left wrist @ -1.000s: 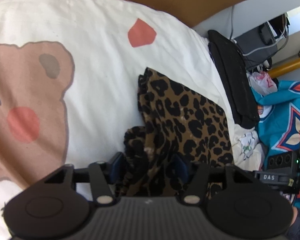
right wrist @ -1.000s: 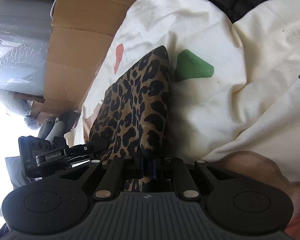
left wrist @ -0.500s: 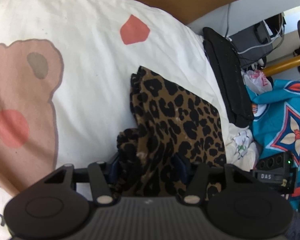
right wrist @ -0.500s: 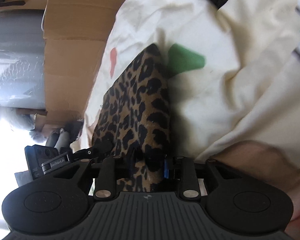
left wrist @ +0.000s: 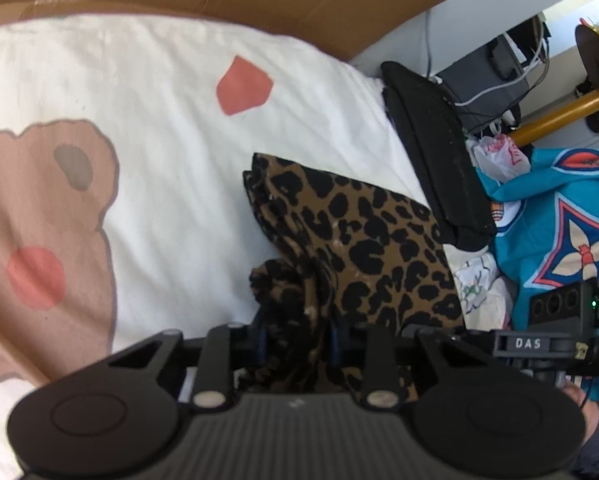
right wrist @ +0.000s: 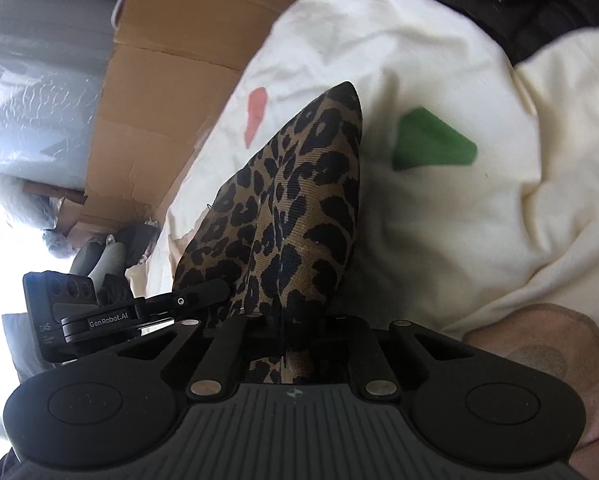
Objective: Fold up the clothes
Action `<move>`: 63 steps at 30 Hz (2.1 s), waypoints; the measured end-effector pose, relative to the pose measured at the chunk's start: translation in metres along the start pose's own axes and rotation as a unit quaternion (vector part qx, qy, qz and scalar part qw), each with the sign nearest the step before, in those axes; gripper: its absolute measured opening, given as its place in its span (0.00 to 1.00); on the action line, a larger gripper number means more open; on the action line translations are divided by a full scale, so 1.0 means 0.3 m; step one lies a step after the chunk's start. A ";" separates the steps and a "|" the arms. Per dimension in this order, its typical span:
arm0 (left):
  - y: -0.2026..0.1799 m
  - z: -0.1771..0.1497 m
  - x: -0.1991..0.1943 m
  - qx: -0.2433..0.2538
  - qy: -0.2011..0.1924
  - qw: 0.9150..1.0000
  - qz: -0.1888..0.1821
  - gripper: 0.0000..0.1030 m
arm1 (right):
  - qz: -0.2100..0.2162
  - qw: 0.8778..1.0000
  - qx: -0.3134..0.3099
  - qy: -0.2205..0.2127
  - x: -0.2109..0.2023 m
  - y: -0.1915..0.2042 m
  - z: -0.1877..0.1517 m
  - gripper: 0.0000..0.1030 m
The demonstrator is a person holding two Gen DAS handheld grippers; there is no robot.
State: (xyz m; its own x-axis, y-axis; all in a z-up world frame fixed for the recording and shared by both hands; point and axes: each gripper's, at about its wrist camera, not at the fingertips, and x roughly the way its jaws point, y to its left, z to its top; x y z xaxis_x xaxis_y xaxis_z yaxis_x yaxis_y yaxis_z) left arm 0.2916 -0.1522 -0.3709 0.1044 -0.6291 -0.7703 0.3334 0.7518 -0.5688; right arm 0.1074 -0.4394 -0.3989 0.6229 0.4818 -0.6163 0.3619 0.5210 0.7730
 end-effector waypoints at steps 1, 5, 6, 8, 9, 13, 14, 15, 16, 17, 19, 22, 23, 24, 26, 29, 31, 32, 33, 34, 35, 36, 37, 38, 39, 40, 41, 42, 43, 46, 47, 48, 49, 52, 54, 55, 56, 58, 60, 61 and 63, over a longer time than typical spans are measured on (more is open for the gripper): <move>-0.009 0.002 -0.011 0.002 -0.005 1.000 -0.001 0.27 | -0.002 1.000 -0.005 -0.003 -0.008 0.010 0.002 0.07; -0.046 0.012 -0.051 0.010 -0.023 1.000 -0.005 0.26 | -0.003 1.000 -0.019 -0.018 -0.048 0.040 0.018 0.07; -0.055 0.015 -0.059 0.010 -0.028 1.000 -0.006 0.26 | -0.003 0.999 -0.024 -0.022 -0.058 0.049 0.024 0.07; -0.072 0.020 -0.075 0.011 -0.038 0.999 -0.006 0.26 | -0.003 0.999 -0.034 -0.029 -0.079 0.070 0.036 0.07; -0.080 0.023 -0.082 0.011 -0.043 0.999 -0.006 0.26 | -0.004 0.999 -0.041 -0.033 -0.087 0.081 0.042 0.07; -0.130 0.035 -0.114 0.020 -0.066 0.998 -0.004 0.26 | -0.009 0.997 -0.065 -0.048 -0.126 0.125 0.067 0.07; -0.143 0.038 -0.126 0.024 -0.073 0.997 -0.002 0.26 | -0.008 0.996 -0.071 -0.051 -0.137 0.137 0.074 0.07; -0.155 0.041 -0.139 0.028 -0.079 0.996 -0.001 0.26 | -0.007 0.996 -0.076 -0.055 -0.148 0.150 0.079 0.07; -0.167 0.044 -0.153 0.031 -0.086 0.996 -0.001 0.26 | -0.007 0.995 -0.081 -0.058 -0.157 0.162 0.083 0.07; -0.179 0.046 -0.166 0.034 -0.092 0.995 -0.002 0.26 | -0.007 0.994 -0.085 -0.061 -0.166 0.174 0.086 0.07; -0.207 0.051 -0.194 0.040 -0.104 0.994 -0.002 0.26 | -0.007 0.993 -0.094 -0.065 -0.183 0.198 0.093 0.07; -0.242 0.057 -0.221 0.043 -0.115 0.992 0.002 0.26 | -0.007 0.992 -0.107 -0.073 -0.210 0.234 0.102 0.07; -0.253 0.056 -0.229 0.042 -0.116 0.992 0.006 0.26 | -0.007 0.991 -0.111 -0.075 -0.218 0.246 0.105 0.07; -0.266 0.056 -0.237 0.044 -0.117 0.992 0.010 0.26 | -0.007 0.990 -0.116 -0.078 -0.227 0.258 0.108 0.07; -0.290 0.055 -0.254 0.047 -0.117 0.992 0.018 0.26 | -0.007 0.989 -0.124 -0.082 -0.244 0.282 0.114 0.07; -0.318 0.057 -0.278 0.045 -0.117 0.992 0.024 0.26 | -0.004 0.987 -0.134 -0.089 -0.268 0.310 0.121 0.07; -0.338 0.054 -0.300 0.048 -0.117 0.991 0.033 0.26 | 0.000 0.986 -0.139 -0.094 -0.282 0.324 0.124 0.07; -0.347 0.052 -0.312 0.048 -0.117 0.991 0.035 0.26 | 0.001 0.985 -0.142 -0.096 -0.289 0.330 0.126 0.07; -0.356 0.050 -0.323 0.049 -0.118 0.991 0.035 0.25 | 0.003 0.985 -0.144 -0.099 -0.296 0.337 0.128 0.07; -0.367 0.049 -0.332 0.051 -0.117 0.991 0.036 0.25 | 0.005 0.984 -0.147 -0.101 -0.303 0.344 0.129 0.07; -0.379 0.049 -0.342 0.054 -0.117 0.991 0.038 0.25 | 0.007 0.983 -0.149 -0.103 -0.311 0.351 0.131 0.07; -0.394 0.047 -0.351 0.060 -0.116 0.991 0.040 0.25 | 0.009 0.983 -0.151 -0.105 -0.318 0.358 0.133 0.07; -0.409 0.046 -0.360 0.067 -0.116 0.990 0.043 0.25 | 0.010 0.982 -0.156 -0.110 -0.330 0.366 0.134 0.07; -0.424 0.044 -0.370 0.072 -0.116 0.990 0.044 0.25 | 0.010 0.980 -0.162 -0.116 -0.348 0.376 0.136 0.07; -0.443 0.042 -0.376 0.078 -0.117 0.989 0.044 0.25 | 0.010 0.978 -0.168 -0.122 -0.367 0.384 0.140 0.07; -0.462 0.044 -0.378 0.081 -0.119 0.989 0.043 0.25 | 0.010 0.977 -0.172 -0.128 -0.386 0.391 0.144 0.07; -0.481 0.045 -0.380 0.083 -0.120 0.988 0.043 0.25 | 0.011 0.975 -0.175 -0.134 -0.405 0.395 0.149 0.07; -0.500 0.047 -0.382 0.086 -0.122 0.988 0.042 0.25 | 0.012 0.974 -0.176 -0.140 -0.424 0.397 0.154 0.07; -0.519 0.049 -0.384 0.088 -0.124 0.987 0.042 0.25 | 0.012 0.973 -0.177 -0.146 -0.442 0.398 0.159 0.07; -0.575 0.055 -0.383 0.093 -0.129 0.986 0.042 0.25 | 0.008 0.971 -0.177 -0.161 -0.488 0.395 0.176 0.07; -0.592 0.058 -0.376 0.093 -0.130 0.986 0.043 0.25 | 0.006 0.970 -0.177 -0.165 -0.501 0.393 0.181 0.07; -0.610 0.060 -0.367 0.097 -0.129 0.986 0.043 0.25 | 0.002 0.970 -0.176 -0.169 -0.516 0.389 0.186 0.07; -0.629 0.063 -0.357 0.100 -0.129 0.986 0.043 0.25 | -0.002 0.969 -0.176 -0.173 -0.532 0.384 0.190 0.07; -0.676 0.069 -0.332 0.100 -0.122 0.987 0.038 0.25 | -0.013 0.967 -0.175 -0.186 -0.589 0.364 0.199 0.07; -0.713 0.066 -0.317 0.108 -0.122 0.986 0.036 0.25 | -0.018 0.965 -0.174 -0.195 -0.630 0.348 0.200 0.07; -0.733 0.063 -0.304 0.110 -0.121 0.986 0.033 0.25 | -0.022 0.964 -0.173 -0.200 -0.652 0.339 0.201 0.07; -0.754 0.059 -0.290 0.111 -0.121 0.986 0.031 0.25 | -0.026 0.963 -0.171 -0.206 -0.676 0.329 0.202 0.07; -0.797 0.063 -0.262 0.114 -0.118 0.986 0.025 0.25 | -0.036 0.961 -0.169 -0.216 -0.725 0.306 0.206 0.07; -0.831 0.058 -0.231 0.120 -0.111 0.986 0.015 0.25 | -0.047 0.958 -0.168 -0.227 -0.773 0.280 0.205 0.07; -0.848 0.057 -0.208 0.120 -0.107 0.987 0.008 0.25 | -0.053 0.957 -0.167 -0.233 -0.795 0.267 0.205 0.07; -0.878 0.054 -0.165 0.120 -0.102 0.988 -0.004 0.25 | -0.065 0.952 -0.167 -0.248 -0.839 0.242 0.207 0.07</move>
State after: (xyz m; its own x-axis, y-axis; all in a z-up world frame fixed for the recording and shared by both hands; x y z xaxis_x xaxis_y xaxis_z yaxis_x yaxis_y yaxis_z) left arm 0.2137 -0.3223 -0.1783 0.2793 -0.6797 -0.6782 0.5449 0.6938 -0.4709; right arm 0.0200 -0.5665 -0.1784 0.8684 0.0497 -0.4934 0.2688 0.7889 0.5526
